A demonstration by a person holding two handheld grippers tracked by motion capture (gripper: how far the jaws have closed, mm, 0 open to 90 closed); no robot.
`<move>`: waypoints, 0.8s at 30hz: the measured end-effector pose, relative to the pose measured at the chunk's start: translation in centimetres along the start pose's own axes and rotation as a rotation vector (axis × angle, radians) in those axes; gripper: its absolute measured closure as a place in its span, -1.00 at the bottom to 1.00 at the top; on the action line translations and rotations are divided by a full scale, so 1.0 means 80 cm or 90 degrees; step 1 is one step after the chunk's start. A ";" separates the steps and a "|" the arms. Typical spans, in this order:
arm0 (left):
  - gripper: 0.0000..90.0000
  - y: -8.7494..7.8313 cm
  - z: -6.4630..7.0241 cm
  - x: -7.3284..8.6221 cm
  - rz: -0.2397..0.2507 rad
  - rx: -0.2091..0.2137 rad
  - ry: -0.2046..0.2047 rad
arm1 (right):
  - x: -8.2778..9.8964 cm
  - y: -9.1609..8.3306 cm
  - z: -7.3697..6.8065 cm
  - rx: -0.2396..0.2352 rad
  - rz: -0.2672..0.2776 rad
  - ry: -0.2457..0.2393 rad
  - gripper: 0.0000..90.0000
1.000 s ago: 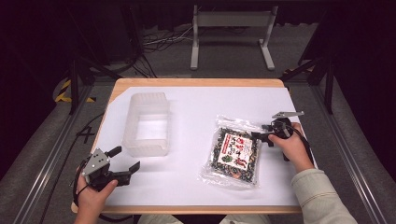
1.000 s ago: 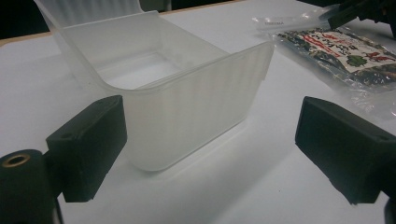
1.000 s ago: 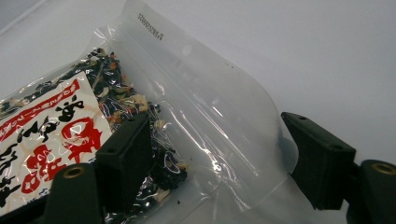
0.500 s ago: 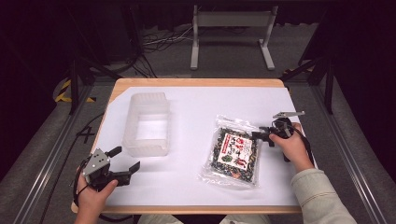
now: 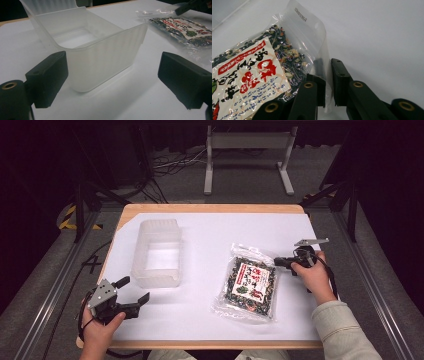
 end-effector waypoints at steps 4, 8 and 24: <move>-0.79 0.000 0.000 0.000 0.003 -0.003 0.000 | -0.001 -0.001 -0.003 0.008 -0.001 -0.008 0.96; -0.88 -0.002 -0.004 -0.001 0.019 -0.028 -0.001 | -0.004 -0.004 -0.006 0.012 -0.003 -0.014 0.99; -0.81 0.004 0.007 -0.019 0.019 0.021 -0.035 | -0.041 -0.051 -0.037 0.014 0.068 -0.072 1.00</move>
Point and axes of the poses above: each handheld gripper's, and its own axes: y roughly forward along the jaws, x roughly out of its underside, z roughly to its right, the point moved 3 cm from there along y, roughly forward along the jaws, and after that the axes turned 3 degrees about -x, right-handed, at the moved point
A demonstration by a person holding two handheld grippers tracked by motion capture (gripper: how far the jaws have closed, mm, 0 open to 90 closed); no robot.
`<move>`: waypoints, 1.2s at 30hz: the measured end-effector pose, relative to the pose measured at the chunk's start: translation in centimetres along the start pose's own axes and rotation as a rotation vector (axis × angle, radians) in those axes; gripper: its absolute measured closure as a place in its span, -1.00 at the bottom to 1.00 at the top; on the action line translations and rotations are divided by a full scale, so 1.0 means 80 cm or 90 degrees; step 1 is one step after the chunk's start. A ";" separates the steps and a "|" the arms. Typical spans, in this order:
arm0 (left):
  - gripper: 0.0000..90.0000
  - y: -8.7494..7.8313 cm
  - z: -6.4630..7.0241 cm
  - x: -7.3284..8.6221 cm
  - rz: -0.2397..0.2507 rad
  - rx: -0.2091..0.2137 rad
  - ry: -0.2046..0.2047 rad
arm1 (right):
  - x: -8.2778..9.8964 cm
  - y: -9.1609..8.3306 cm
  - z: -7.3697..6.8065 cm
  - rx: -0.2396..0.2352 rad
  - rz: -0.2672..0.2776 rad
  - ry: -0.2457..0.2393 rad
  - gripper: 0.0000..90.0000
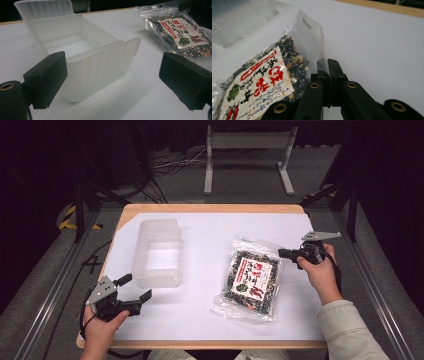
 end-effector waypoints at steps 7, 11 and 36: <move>-0.82 0.001 0.006 -0.014 0.017 0.017 -0.006 | -0.030 -0.028 -0.021 -0.010 0.052 -0.036 1.00; -0.82 -0.002 0.013 -0.022 0.023 0.019 0.010 | -0.047 -0.046 -0.036 -0.024 0.086 -0.052 1.00; -0.77 0.036 0.058 -0.065 0.045 0.089 0.003 | -0.117 -0.111 -0.125 -0.113 0.201 -0.173 1.00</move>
Point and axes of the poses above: each handheld gripper's, and its own axes: y roughly forward along the jaws, x roughly out of its underside, z roughly to its right, the point moved 3 cm from there along y, roughly forward along the jaws, and after that the axes turned 3 degrees about -x, right-handed, at the moved point
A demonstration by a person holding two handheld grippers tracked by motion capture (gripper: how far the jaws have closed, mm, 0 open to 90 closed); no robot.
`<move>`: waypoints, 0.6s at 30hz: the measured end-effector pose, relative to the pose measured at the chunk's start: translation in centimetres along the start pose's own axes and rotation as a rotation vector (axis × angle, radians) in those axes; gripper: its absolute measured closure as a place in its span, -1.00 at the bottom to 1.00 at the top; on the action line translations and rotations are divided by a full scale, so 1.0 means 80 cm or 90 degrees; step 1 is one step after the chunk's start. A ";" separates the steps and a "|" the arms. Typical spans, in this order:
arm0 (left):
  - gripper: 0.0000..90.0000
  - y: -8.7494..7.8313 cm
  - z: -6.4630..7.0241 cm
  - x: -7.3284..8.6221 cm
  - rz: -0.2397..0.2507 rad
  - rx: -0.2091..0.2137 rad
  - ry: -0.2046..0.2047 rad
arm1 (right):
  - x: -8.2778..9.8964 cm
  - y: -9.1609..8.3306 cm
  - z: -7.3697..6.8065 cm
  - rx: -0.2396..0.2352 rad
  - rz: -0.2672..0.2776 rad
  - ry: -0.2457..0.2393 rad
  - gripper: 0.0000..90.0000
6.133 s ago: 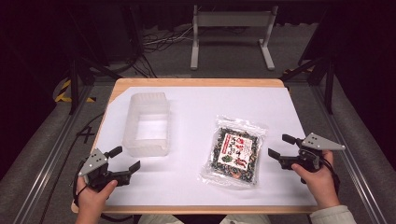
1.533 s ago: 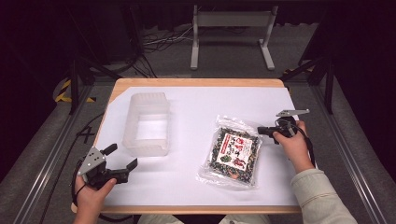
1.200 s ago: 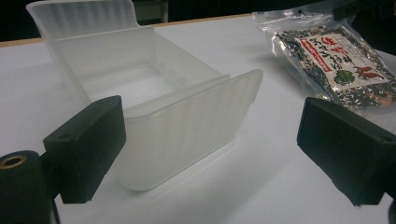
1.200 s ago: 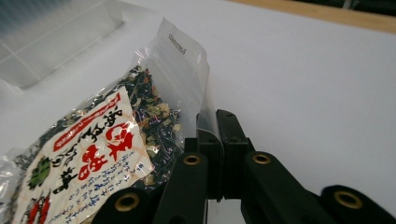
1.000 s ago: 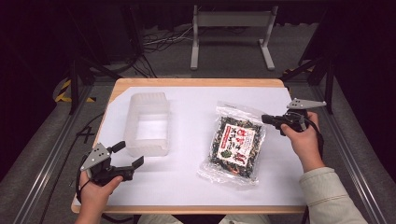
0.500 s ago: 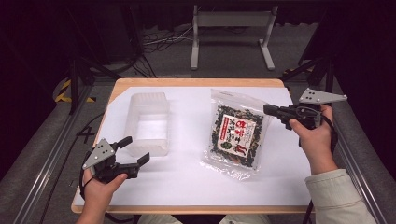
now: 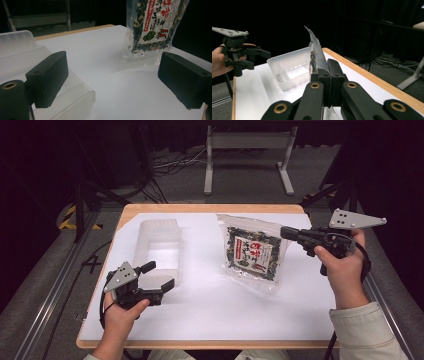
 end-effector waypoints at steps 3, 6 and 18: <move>-0.77 0.004 0.002 -0.002 0.002 0.004 0.005 | -0.006 0.002 -0.006 -0.007 0.006 -0.009 1.00; -0.77 0.009 0.005 -0.002 0.004 0.014 0.000 | -0.013 0.005 -0.014 -0.016 0.011 -0.019 1.00; -0.78 0.024 0.025 -0.017 0.002 0.041 0.043 | -0.037 0.021 -0.045 -0.073 0.031 -0.040 1.00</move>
Point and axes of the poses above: each handheld gripper's, and its own axes: y roughly forward along the jaws, x roughly out of its underside, z roughly to its right, the point moved 3 cm from there along y, roughly forward along the jaws, and after that the axes turned 3 degrees about -x, right-handed, at the moved point
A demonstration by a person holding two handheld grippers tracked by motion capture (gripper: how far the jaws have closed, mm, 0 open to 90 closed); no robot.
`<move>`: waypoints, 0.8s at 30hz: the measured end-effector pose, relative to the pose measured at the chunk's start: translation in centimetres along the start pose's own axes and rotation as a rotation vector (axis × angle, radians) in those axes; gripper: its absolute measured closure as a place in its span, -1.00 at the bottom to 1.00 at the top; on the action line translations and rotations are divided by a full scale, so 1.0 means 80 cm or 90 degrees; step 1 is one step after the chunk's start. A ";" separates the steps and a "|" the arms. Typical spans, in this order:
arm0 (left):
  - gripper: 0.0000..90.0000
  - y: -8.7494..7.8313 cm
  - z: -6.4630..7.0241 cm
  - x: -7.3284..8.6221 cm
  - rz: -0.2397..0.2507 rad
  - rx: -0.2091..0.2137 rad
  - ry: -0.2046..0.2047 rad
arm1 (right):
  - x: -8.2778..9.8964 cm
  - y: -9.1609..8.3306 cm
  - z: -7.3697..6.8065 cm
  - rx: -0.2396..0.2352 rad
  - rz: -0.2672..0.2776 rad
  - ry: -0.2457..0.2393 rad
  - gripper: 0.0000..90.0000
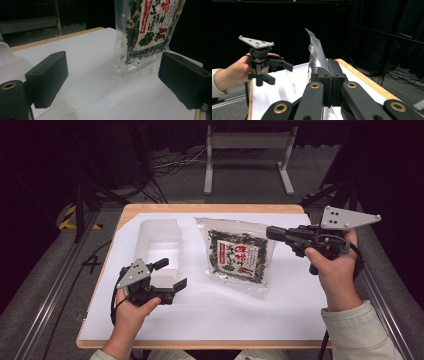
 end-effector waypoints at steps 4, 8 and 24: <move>-0.78 0.004 0.006 -0.006 0.001 0.014 0.007 | -0.003 0.008 -0.010 -0.021 0.003 -0.003 1.00; -0.78 0.009 0.011 -0.010 0.002 0.026 0.012 | -0.007 0.014 -0.018 -0.040 0.009 -0.004 1.00; -0.78 0.034 0.035 -0.035 0.023 0.084 0.016 | -0.009 0.029 -0.034 -0.074 0.021 -0.012 1.00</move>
Point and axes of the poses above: each handheld gripper's, and its own axes: y roughly forward along the jaws, x roughly out of its underside, z roughly to its right, the point moved 3 cm from there along y, roughly forward along the jaws, and after that the axes turned 3 degrees about -x, right-handed, at the moved point
